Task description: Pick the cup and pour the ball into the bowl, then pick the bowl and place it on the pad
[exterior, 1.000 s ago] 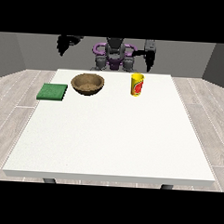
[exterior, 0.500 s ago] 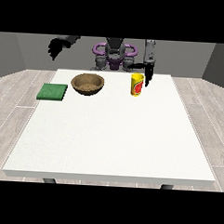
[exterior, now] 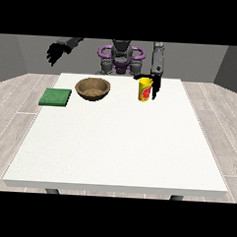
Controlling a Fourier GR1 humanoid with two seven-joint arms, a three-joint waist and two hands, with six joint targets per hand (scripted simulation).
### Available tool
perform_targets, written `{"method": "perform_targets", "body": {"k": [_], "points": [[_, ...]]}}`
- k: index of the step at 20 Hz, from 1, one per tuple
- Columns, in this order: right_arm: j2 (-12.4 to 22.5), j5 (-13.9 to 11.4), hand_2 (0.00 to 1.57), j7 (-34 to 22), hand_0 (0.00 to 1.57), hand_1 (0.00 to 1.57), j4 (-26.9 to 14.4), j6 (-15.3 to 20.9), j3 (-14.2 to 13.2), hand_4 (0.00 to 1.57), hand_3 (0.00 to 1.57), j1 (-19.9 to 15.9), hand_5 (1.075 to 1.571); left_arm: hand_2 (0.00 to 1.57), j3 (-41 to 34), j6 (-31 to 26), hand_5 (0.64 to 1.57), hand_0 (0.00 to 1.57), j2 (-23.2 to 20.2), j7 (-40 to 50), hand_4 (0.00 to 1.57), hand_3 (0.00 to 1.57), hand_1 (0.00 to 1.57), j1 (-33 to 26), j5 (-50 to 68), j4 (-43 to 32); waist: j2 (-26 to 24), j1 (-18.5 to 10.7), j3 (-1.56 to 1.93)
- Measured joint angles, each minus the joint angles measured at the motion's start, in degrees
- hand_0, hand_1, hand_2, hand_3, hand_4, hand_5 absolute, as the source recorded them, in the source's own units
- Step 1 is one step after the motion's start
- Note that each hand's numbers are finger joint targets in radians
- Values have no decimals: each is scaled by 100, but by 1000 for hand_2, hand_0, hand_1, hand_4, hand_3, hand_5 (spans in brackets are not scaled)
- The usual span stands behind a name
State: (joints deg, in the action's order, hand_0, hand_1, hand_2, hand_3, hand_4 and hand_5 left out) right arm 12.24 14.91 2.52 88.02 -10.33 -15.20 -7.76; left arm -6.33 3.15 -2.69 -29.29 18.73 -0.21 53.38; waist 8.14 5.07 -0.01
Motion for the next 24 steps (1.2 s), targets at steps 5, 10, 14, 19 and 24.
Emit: {"method": "perform_targets", "body": {"k": [5,10,14,19,24], "points": [[79,158,0,-169,0,0,215,-76,-24,647,140,-81,1569,1571,-170,280,1481,1226,-49,-698,1336,1571,1226,111,-136,-798,137,219,0],[441,589,0,-313,0,0,223,-424,-329,637,166,-203,1566,1571,-311,945,1449,1284,-109,-1181,1381,1571,1284,274,-362,-1160,292,454,22],[652,787,0,-479,0,0,26,-542,-537,640,269,-218,1568,1571,-199,1353,1436,1276,-99,-999,1391,1571,1276,469,-621,-1361,95,431,19],[819,780,0,-586,0,0,-484,-620,-680,639,276,-119,1564,1571,417,1894,1488,1298,-13,-64,1398,1571,1298,648,-1356,-1243,-537,193,11],[876,738,0,-629,0,0,-869,-654,-708,661,193,-111,1563,1571,1275,2844,1531,1370,-74,956,1455,1571,1370,1049,-2710,-1387,-912,128,31]]}}
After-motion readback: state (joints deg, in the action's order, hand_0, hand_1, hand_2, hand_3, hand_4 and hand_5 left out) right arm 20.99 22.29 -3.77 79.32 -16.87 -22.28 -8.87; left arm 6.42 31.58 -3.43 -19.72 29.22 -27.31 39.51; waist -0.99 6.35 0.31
